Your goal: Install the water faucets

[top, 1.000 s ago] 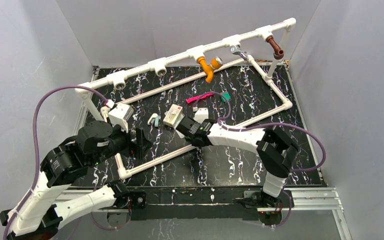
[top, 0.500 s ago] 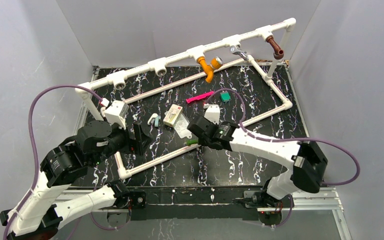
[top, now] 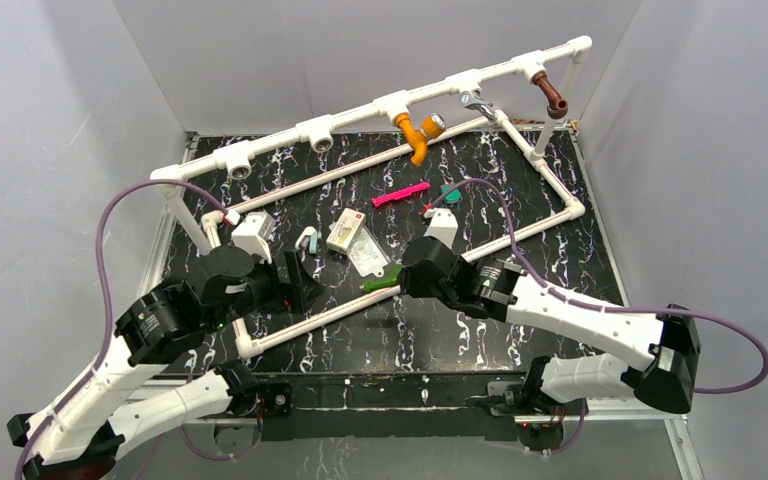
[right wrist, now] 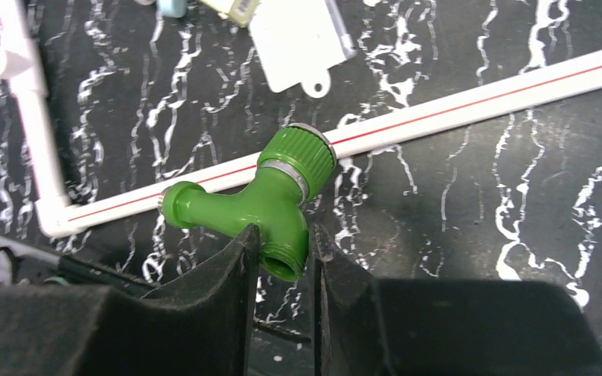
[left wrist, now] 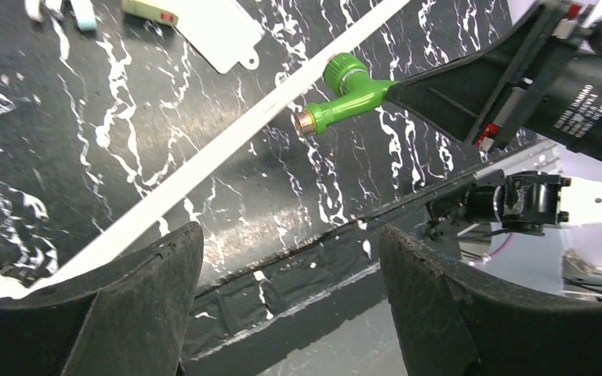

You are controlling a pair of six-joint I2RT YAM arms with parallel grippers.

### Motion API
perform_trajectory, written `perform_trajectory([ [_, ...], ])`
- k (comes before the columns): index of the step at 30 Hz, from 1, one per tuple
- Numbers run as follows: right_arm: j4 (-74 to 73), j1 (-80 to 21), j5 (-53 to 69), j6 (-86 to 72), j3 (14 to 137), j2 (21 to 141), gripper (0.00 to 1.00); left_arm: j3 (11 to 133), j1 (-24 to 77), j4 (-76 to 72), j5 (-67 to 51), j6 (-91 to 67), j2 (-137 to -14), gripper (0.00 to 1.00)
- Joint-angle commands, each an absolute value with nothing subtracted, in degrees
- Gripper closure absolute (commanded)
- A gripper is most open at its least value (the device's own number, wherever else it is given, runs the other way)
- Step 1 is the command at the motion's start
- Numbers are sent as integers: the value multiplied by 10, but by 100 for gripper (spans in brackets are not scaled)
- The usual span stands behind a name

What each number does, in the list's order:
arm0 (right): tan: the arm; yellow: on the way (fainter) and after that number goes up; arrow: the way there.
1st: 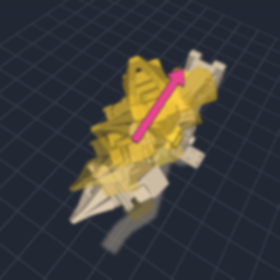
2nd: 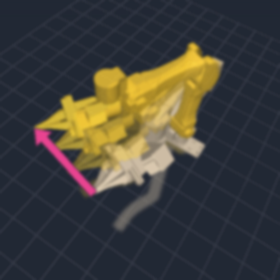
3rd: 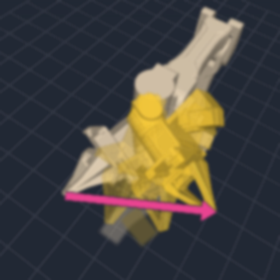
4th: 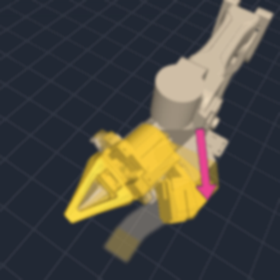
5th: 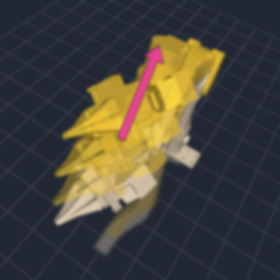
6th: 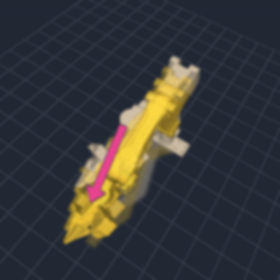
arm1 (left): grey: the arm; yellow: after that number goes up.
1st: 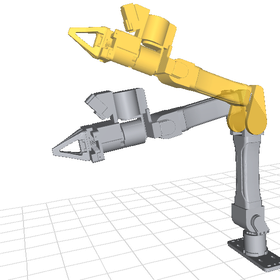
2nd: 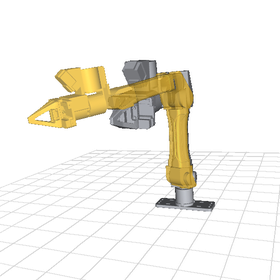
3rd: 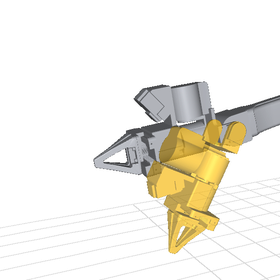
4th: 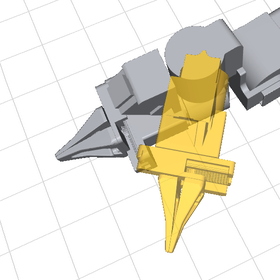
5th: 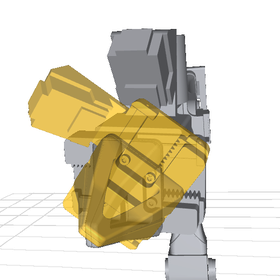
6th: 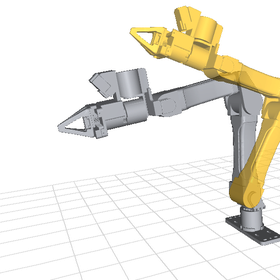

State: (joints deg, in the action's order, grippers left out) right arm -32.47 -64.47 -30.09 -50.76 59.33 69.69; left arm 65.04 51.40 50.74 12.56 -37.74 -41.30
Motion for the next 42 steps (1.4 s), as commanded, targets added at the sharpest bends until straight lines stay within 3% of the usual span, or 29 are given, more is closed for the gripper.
perform_trajectory([
  [1, -275, -672, -290, -503, 604, 670, 99, 612, 516, 476, 90, -461, -393, 21],
  [20, -78, -754, -228, -468, 604, 621, 99, 468, 516, 318, 20, -676, -280, 22],
  [30, -21, -778, -228, -456, 592, 612, 99, 443, 516, 267, 14, -706, -244, 24],
  [42, 22, -790, -257, -468, 549, 578, 99, 406, 516, 199, 6, -735, -198, 35],
])
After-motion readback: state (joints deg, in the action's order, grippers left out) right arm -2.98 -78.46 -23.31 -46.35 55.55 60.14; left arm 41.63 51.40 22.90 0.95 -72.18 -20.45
